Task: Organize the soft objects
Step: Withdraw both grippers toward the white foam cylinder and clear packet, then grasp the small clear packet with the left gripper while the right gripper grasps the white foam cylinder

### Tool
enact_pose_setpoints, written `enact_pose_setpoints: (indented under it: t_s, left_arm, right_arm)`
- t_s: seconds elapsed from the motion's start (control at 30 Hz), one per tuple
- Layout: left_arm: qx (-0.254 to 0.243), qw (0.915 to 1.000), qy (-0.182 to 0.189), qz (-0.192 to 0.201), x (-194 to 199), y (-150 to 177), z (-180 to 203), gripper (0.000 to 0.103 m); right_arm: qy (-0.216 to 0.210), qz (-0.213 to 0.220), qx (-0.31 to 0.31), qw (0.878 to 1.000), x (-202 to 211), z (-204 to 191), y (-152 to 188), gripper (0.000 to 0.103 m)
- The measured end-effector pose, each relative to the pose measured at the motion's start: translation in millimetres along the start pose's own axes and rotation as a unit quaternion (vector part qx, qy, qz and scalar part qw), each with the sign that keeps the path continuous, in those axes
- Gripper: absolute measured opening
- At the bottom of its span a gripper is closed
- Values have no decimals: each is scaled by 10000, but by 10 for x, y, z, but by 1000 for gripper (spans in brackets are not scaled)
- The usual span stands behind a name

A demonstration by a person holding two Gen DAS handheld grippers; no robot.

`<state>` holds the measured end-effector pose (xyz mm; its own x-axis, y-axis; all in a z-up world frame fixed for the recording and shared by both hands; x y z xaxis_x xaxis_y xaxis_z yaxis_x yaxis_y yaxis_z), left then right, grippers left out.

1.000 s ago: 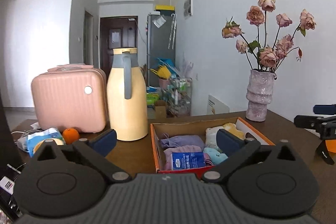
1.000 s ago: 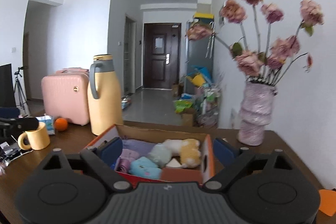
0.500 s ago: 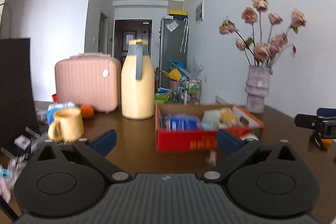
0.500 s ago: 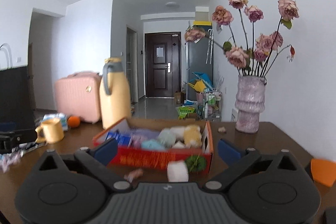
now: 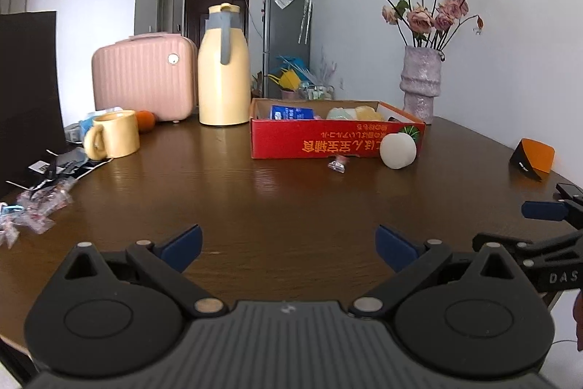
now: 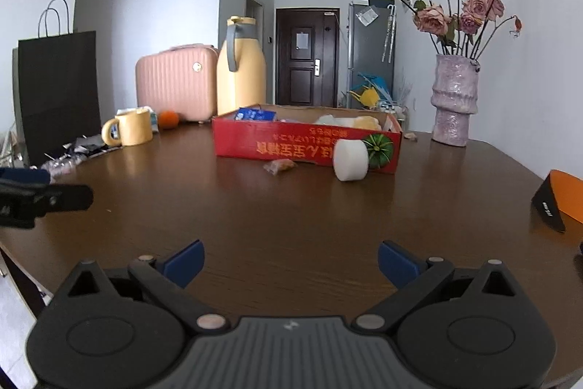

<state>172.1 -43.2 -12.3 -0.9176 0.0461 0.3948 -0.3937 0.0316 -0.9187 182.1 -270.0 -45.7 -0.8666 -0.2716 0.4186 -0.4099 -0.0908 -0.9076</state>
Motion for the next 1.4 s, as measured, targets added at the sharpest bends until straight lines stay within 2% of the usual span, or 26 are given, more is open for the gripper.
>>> enact_pose_setpoints:
  t_s: [0.27,0.43,0.63,0.83,0.87,0.93,0.97,1.0,1.03,1.07,1.4]
  left_arm:
    - [0,9988,385,-288,-384,-94,209,103]
    - [-186,9971,624,-387,-778,-310,370,102]
    - [-310,9940,866,-597,-1533,-669,557,82]
    - [-254,9905,807,-1084,-2409,-838,653,62]
    - [-281,9901,791,-1124,-2519,-847,665,57]
    - [-275,9889,777,-1239,-2709,-844,679,53]
    - [-257,9880,796,-1299,-2772,-835,682,47]
    - [-226,9871,831,-1352,-2822,-823,684,39]
    - [-201,9865,871,-1375,-2851,-815,685,25]
    - [-171,9858,900,-1404,-2879,-798,683,24]
    - [22,9844,1050,-1413,-2894,-777,632,22]
  right_arm:
    - [202,64,-270,9994,-6,290,-92,102]
    - [351,-39,-453,9983,-289,575,-289,100]
    - [93,-205,-528,9984,-921,871,-672,96]
    - [-93,-478,-535,9974,-1743,1084,-998,92]
    - [-141,-539,-557,9969,-1851,1100,-1021,88]
    - [-281,-645,-600,9957,-2060,1124,-1061,80]
    - [-342,-671,-596,9954,-2132,1120,-1064,73]
    - [-361,-722,-573,9951,-2215,1120,-1064,54]
    - [-357,-780,-548,9948,-2264,1114,-1056,41]
    - [-364,-831,-541,9944,-2309,1109,-1042,29]
    - [-488,-766,-565,9943,-2351,1094,-978,28]
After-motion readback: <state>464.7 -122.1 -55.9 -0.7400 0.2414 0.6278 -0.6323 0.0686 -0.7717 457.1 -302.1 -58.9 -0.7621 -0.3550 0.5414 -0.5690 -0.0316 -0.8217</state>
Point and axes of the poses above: each gripper's, at about its wrist camera, not at the fingertips, and x roughly against the way its jaws point, z to its right, y to its underside, the point moved 4 cm from there along -x, roughly the way its jaws point, and after that the axes turned 3 degrees about -y, right-handed, at the moved point
